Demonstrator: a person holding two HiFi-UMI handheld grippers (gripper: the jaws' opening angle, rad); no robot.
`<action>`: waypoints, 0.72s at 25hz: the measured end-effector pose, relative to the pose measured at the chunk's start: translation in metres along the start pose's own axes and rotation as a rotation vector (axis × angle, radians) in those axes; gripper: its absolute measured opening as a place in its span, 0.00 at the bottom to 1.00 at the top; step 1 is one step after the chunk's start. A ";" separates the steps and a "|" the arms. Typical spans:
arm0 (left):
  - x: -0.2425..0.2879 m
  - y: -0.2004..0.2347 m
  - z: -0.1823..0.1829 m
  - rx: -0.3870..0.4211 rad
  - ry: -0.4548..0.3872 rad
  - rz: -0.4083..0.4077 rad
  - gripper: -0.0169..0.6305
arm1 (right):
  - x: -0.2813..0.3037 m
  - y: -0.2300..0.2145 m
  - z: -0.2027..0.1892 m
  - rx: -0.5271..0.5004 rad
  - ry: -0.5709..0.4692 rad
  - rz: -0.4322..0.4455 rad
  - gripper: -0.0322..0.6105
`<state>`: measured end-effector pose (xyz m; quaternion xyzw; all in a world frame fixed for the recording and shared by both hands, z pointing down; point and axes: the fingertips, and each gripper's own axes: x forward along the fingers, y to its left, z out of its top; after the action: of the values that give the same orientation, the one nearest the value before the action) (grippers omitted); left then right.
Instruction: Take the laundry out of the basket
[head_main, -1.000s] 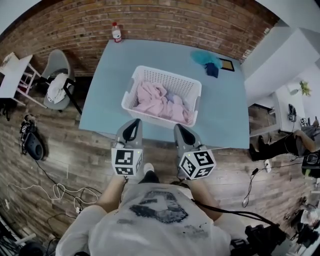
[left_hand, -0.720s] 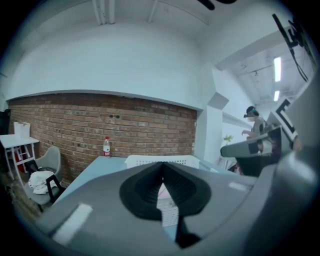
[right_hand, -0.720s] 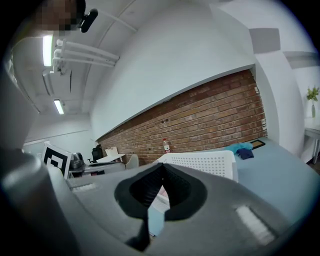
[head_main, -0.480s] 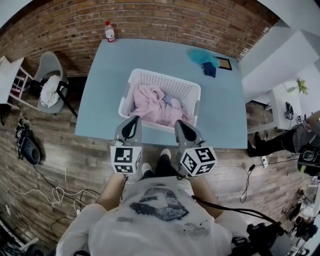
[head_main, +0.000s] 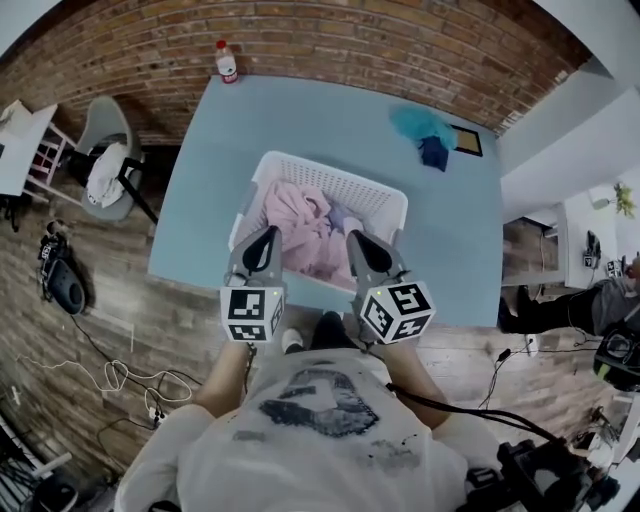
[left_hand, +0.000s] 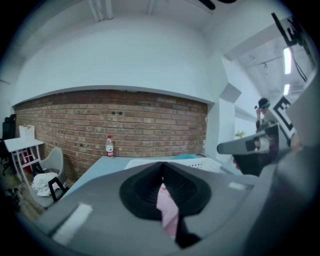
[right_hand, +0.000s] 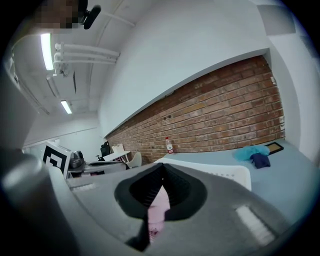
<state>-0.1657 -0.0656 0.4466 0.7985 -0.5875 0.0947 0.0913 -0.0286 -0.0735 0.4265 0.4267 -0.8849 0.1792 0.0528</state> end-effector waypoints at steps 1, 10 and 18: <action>0.007 0.000 0.001 0.000 0.005 0.011 0.01 | 0.006 -0.005 0.003 -0.001 0.004 0.017 0.05; 0.051 0.004 0.011 -0.006 0.038 0.133 0.01 | 0.052 -0.040 0.019 -0.054 0.075 0.182 0.05; 0.047 0.020 0.006 -0.017 0.068 0.215 0.01 | 0.081 -0.041 -0.003 -0.114 0.207 0.292 0.05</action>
<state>-0.1709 -0.1162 0.4537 0.7262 -0.6672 0.1261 0.1075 -0.0479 -0.1550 0.4603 0.2695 -0.9359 0.1777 0.1411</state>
